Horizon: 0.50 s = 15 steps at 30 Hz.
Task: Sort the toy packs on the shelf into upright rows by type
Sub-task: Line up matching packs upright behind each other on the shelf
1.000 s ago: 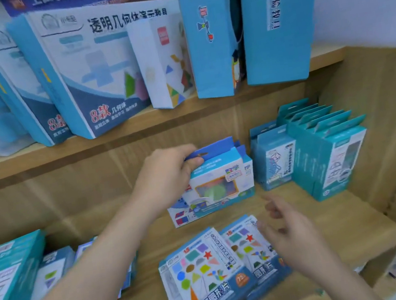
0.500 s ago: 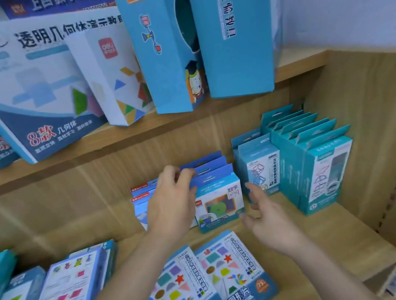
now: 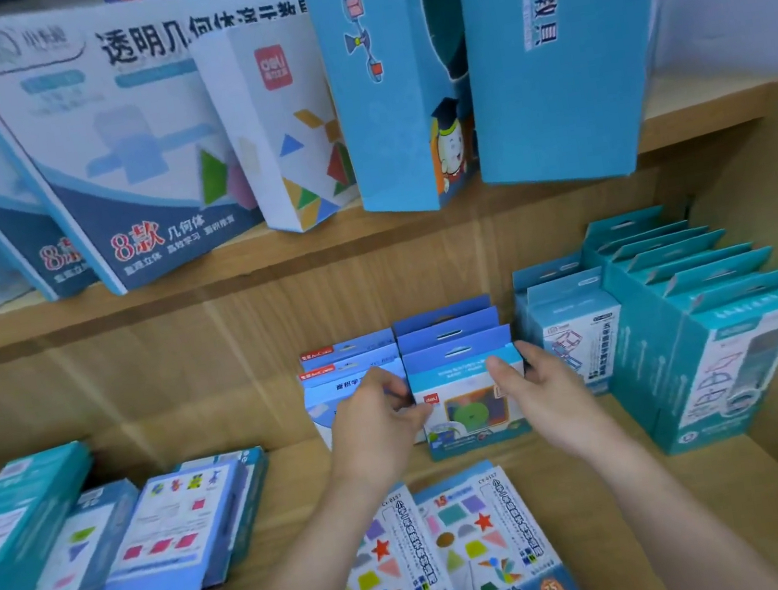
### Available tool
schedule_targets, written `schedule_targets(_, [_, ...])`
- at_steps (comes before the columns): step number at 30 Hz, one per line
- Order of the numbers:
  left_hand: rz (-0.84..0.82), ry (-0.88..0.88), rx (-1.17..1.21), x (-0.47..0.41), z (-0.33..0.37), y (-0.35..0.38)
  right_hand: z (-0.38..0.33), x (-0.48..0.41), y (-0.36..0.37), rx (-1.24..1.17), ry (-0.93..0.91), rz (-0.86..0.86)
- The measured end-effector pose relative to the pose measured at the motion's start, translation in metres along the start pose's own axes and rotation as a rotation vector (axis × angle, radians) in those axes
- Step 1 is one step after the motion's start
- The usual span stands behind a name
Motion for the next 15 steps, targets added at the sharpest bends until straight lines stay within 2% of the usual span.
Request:
schedule_targets(5, [0.022,0.004,-0.007,-0.002,-0.004,0.004,0.002,-0.006,0.004,0.123,-0.044,0.048])
schedule_targets(12, [-0.010,0.112,-0.189,-0.006,0.002,0.001,0.001,-0.011,-0.001,0.203,-0.066,0.048])
schedule_targets(15, [-0.001,0.162,-0.229,-0.004,0.006,-0.007,-0.008,-0.005,-0.002,0.374,-0.085,0.058])
Point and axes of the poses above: each hand's wrist, its own x-axis away from the middle knuckle, its own y-axis out of the palm, z = x × y, the point moved 3 cm from there along -x, towards the middle knuckle, and after that the axes turned 4 degrees about z, right-handed, at the moved point
